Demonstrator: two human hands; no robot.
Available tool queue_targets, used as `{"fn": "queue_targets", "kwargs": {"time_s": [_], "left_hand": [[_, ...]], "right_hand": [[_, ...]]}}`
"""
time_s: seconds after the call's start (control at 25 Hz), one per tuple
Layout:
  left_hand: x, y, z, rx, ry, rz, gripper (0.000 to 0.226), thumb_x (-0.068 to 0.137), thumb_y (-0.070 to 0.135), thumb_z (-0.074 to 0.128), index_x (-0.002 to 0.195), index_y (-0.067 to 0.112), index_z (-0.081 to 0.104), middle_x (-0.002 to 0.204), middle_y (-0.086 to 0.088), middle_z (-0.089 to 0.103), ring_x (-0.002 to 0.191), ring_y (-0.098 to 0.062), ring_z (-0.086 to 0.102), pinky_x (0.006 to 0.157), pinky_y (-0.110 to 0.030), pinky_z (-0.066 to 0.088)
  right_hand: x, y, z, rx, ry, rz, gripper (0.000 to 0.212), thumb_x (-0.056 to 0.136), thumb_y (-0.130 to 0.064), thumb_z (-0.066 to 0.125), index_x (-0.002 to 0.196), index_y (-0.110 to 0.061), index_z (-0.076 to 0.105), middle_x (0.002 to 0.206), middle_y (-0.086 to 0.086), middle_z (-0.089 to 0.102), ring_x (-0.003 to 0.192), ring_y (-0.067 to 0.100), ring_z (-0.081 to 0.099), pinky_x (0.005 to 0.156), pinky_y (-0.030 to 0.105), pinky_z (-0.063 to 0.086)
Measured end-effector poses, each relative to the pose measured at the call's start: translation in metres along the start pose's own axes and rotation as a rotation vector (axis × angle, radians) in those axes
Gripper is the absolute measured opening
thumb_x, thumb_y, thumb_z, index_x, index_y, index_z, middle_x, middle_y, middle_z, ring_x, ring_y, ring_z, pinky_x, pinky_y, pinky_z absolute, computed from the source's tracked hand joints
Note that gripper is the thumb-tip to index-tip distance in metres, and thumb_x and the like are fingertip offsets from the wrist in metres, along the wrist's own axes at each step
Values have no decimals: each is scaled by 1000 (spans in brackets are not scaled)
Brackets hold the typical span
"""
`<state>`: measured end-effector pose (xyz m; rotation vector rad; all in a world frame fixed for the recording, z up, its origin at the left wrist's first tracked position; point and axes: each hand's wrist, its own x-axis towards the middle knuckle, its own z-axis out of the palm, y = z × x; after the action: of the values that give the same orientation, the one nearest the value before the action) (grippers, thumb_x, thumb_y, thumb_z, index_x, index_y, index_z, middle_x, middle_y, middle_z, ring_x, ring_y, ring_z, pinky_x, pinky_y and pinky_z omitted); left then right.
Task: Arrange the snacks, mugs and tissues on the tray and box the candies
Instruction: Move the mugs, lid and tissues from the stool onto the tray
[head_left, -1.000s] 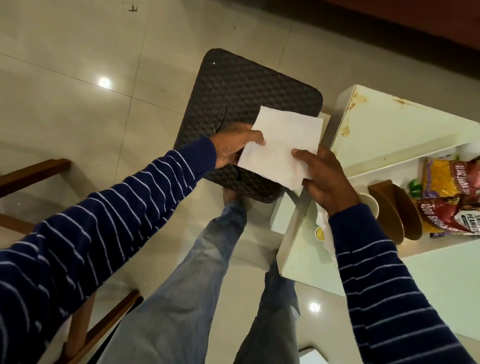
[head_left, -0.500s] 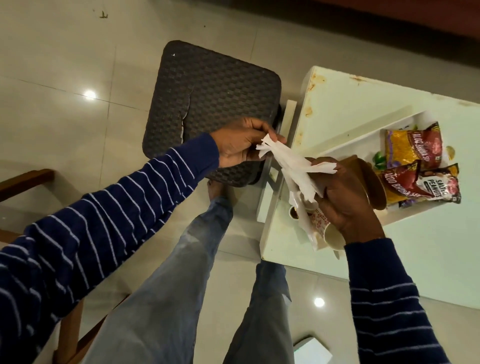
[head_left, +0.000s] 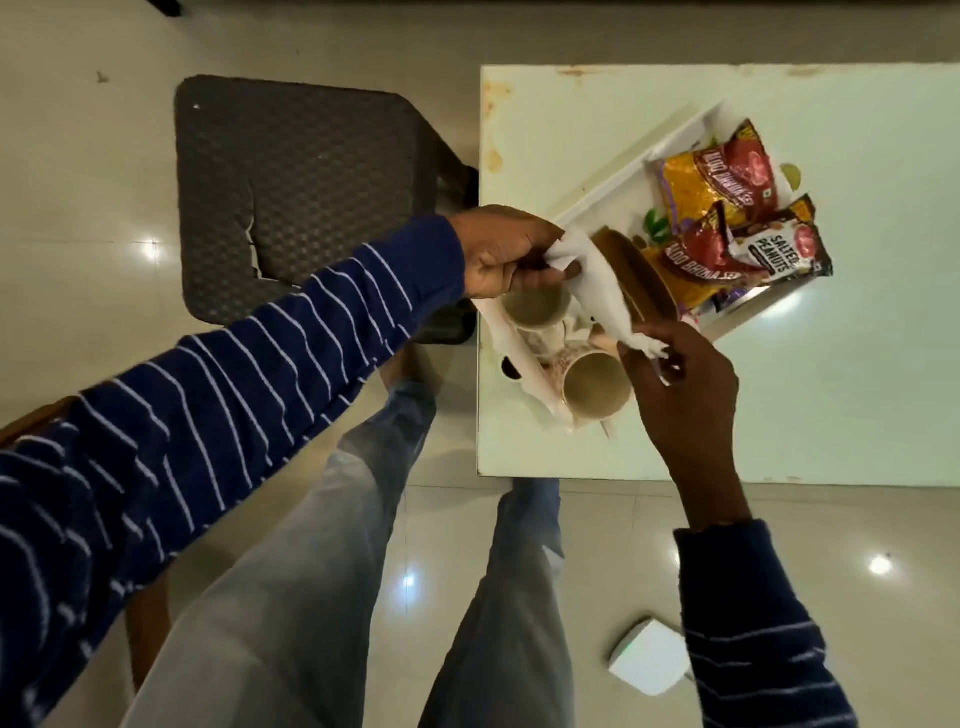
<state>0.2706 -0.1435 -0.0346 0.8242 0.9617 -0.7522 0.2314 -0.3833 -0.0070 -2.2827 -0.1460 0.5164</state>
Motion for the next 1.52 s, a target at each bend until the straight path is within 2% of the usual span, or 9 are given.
{"fn": "queue_targets", "kwargs": {"time_s": [0.2,0.44,0.64,0.8,1.04,1.2,1.32,1.44,1.52], "left_hand": [[26,-4,51,197,127,261,13,93,2,60,106,0,64,104,-16,63,89,-23,66,79,-33,61],[38,-12,51,205,343,512,7,90,2,62,87,8,65,84,-9,69,74,-19,72,68,-29,60],[37,-27,11,303,590,654,9,89,9,65,97,7,67,90,-6,70,64,-12,71,59,-21,55],[25,-51,-14,290,801,647,7,87,13,63,90,17,68,79,2,70,61,-4,66,59,-21,56],[22,-119,-19,164,987,338,24,89,34,63,106,17,67,103,-7,71,96,-26,67,89,-46,57],[29,-163,1,63,1032,181,33,88,53,56,81,22,66,97,-8,70,94,-32,66,91,-47,55],[34,-181,19,21,913,168,35,92,53,51,91,21,65,101,-10,71,92,-29,68,87,-45,57],[45,-195,27,61,795,177,39,99,43,48,111,9,62,104,-9,70,84,-22,67,62,-29,54],[49,-201,31,100,744,224,32,101,36,46,113,9,60,103,-9,68,80,-20,66,51,-19,47]], "right_hand": [[8,36,-9,-36,312,229,25,88,-25,74,108,-9,72,111,9,71,103,26,63,87,48,53],[33,59,17,3,267,208,21,88,-16,73,105,-4,74,101,17,69,87,25,60,72,0,36],[41,70,25,-26,190,147,21,89,-23,70,106,-11,74,101,8,71,80,15,59,70,0,36],[29,80,6,98,207,167,27,88,-31,71,113,-20,72,115,0,71,90,15,68,77,27,56],[36,118,-82,49,183,159,27,94,-21,65,119,-12,69,121,6,69,95,22,69,66,3,42],[80,134,-151,-74,75,164,34,94,-24,65,127,-13,66,129,8,65,101,23,68,68,0,39],[122,136,-173,-144,-19,215,40,92,-34,67,130,-21,64,133,6,63,100,14,63,67,-9,34],[165,134,-169,-74,-102,293,46,90,-39,70,132,-21,62,139,3,59,115,18,61,102,25,48],[185,130,-162,-51,-143,308,48,93,-37,68,135,-17,60,132,2,60,118,21,57,105,34,44]]}}
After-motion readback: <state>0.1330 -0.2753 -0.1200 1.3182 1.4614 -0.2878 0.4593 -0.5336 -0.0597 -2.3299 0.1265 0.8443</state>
